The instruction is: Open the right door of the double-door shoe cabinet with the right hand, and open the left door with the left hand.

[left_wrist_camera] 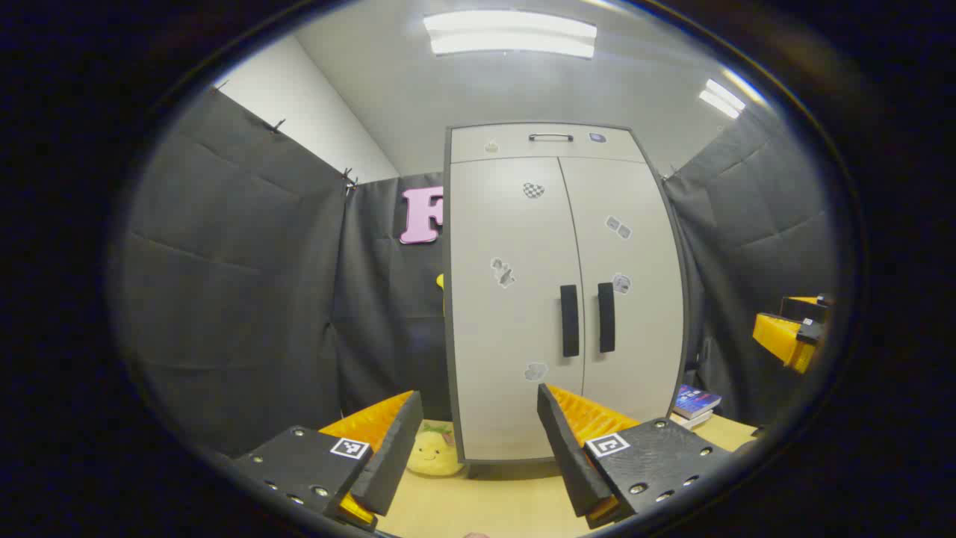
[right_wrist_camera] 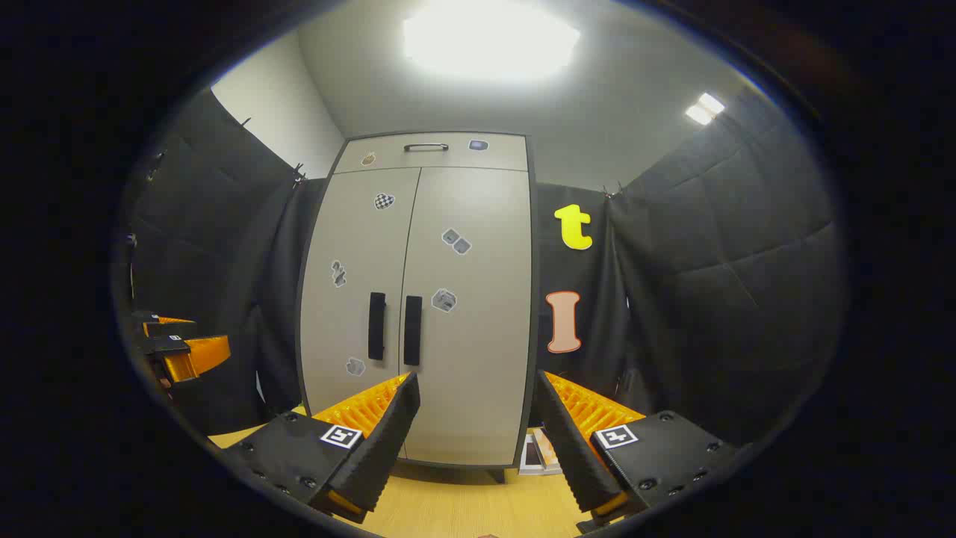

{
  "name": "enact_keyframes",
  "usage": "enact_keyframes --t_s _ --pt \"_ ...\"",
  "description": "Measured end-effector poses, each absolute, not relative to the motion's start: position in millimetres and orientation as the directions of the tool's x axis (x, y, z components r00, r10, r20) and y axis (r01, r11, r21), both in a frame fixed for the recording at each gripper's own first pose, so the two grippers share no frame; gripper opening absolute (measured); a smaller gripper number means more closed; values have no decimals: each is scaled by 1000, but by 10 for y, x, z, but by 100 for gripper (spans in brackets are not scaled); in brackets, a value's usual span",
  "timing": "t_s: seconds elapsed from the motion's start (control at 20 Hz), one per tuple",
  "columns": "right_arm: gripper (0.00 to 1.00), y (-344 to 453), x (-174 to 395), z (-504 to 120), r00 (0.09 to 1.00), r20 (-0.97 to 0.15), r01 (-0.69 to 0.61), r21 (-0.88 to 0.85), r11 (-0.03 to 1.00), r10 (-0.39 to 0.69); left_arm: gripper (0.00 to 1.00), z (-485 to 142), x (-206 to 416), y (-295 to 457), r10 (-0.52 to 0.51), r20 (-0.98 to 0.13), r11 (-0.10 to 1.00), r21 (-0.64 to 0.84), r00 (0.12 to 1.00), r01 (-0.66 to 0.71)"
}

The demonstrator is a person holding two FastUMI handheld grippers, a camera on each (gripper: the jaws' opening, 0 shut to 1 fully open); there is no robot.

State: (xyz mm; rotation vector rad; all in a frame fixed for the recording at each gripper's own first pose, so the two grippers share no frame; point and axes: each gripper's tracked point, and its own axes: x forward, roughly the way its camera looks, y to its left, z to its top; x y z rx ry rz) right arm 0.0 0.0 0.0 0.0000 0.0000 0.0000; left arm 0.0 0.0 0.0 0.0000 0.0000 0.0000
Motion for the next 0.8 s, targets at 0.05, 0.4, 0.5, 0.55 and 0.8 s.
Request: enact_keyframes --t_s 0.05,0.4,0.5,0.55,0.8 --pt "96 -1 5 -10 1000 -7 -1 8 1000 1 89 32 -6 24 5 7 1000 5 1000 -5" --pt "98 -21 0 -43 1000 -28 7 43 999 -6 89 74 -49 92 13 9 1000 4 1000 -13" --pt "98 -40 -4 -33 1000 -25 14 45 999 -13 89 77 -49 98 10 12 1000 -2 1000 -10" --pt "98 -39 6 -24 1000 -26 16 46 999 -15 89 71 -33 96 8 10 1000 -3 1000 -8" --pt "98 -65 41 -25 999 -24 30 46 999 -29 89 72 37 141 4 6 1000 -10 1000 -4"
